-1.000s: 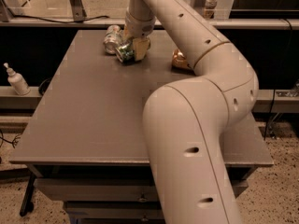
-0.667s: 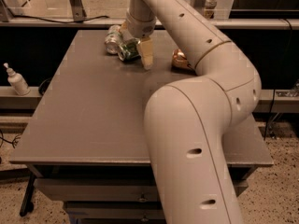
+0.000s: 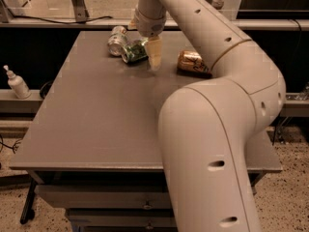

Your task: Move green can near 7up can

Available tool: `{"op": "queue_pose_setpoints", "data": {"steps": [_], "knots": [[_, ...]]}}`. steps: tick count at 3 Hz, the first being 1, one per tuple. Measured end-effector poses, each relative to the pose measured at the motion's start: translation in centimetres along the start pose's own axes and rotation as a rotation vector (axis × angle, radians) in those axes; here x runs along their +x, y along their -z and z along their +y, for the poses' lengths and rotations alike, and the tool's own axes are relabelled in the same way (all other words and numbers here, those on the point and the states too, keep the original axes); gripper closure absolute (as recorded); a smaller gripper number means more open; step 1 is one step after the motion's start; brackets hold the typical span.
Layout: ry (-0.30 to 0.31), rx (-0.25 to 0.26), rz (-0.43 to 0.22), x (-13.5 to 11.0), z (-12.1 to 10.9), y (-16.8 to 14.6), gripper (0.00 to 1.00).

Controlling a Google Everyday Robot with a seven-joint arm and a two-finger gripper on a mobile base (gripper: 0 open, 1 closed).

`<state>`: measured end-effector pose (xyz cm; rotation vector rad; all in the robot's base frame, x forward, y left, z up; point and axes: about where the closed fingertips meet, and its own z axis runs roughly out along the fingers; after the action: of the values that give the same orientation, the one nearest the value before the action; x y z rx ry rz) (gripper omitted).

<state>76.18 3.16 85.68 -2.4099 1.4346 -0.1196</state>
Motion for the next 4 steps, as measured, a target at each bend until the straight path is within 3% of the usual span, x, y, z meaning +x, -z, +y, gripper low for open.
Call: {"op": "queue_pose_setpoints", "data": {"steps": [1,2,3,4], "knots": [[-0.056,0.069,-0.072,-1.4,1.2,4.3,0.00],[-0.108,0.158,-0.168,-3.4,3.9,9.7,0.00],[-0.144,0.248,-0.276,-4.9,7.6,14.2,0.00],[-0.195,0.338,-0.377,-4.4,11.3,17.4,0.00]]}}
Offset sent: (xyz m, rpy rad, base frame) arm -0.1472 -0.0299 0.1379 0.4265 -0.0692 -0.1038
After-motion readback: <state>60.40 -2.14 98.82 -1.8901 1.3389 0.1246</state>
